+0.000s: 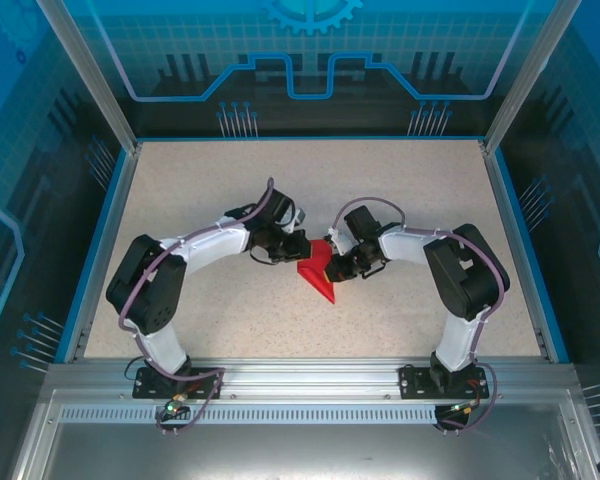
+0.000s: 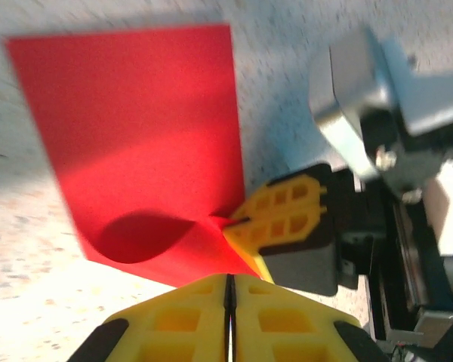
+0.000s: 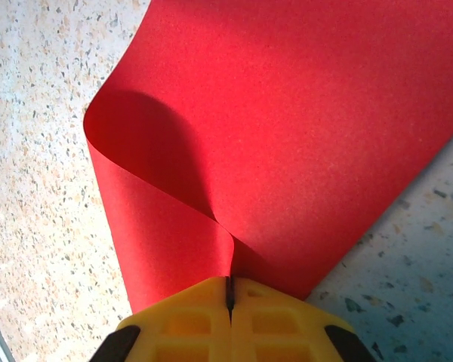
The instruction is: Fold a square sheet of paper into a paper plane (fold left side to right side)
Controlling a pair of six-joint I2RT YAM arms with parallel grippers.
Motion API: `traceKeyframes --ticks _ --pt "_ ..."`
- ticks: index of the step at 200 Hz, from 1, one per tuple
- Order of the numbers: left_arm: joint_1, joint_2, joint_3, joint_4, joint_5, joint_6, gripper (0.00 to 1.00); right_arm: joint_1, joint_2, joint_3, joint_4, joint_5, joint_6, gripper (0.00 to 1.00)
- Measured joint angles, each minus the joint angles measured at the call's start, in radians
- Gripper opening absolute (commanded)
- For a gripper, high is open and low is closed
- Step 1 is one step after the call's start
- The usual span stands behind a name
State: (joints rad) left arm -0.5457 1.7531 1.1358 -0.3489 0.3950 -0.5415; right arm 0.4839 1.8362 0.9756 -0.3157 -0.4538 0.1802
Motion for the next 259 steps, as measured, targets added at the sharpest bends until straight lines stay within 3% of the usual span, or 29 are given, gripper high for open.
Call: traceKeyframes --ticks 53,178,233,259 --pt "-0.054 0.08 -0.045 0.097 0.055 -0.037 0.09 0.0 0.004 0.007 -0.009 0.0 0.0 0.0" --pt "-0.06 0.151 -0.057 0.111 0.018 -0.039 0.06 0.0 0.012 0.019 -0.028 0.0 -0.001 0.01" --pt "-0.06 0.158 -0.069 0.131 0.014 -0.039 0.06 0.0 0.012 0.033 -0.05 0.004 0.0 0.12" --pt "-0.06 0.158 -0.073 0.138 0.014 -0.039 0.06 -0.002 0.011 0.058 -0.087 0.02 0.003 0.24"
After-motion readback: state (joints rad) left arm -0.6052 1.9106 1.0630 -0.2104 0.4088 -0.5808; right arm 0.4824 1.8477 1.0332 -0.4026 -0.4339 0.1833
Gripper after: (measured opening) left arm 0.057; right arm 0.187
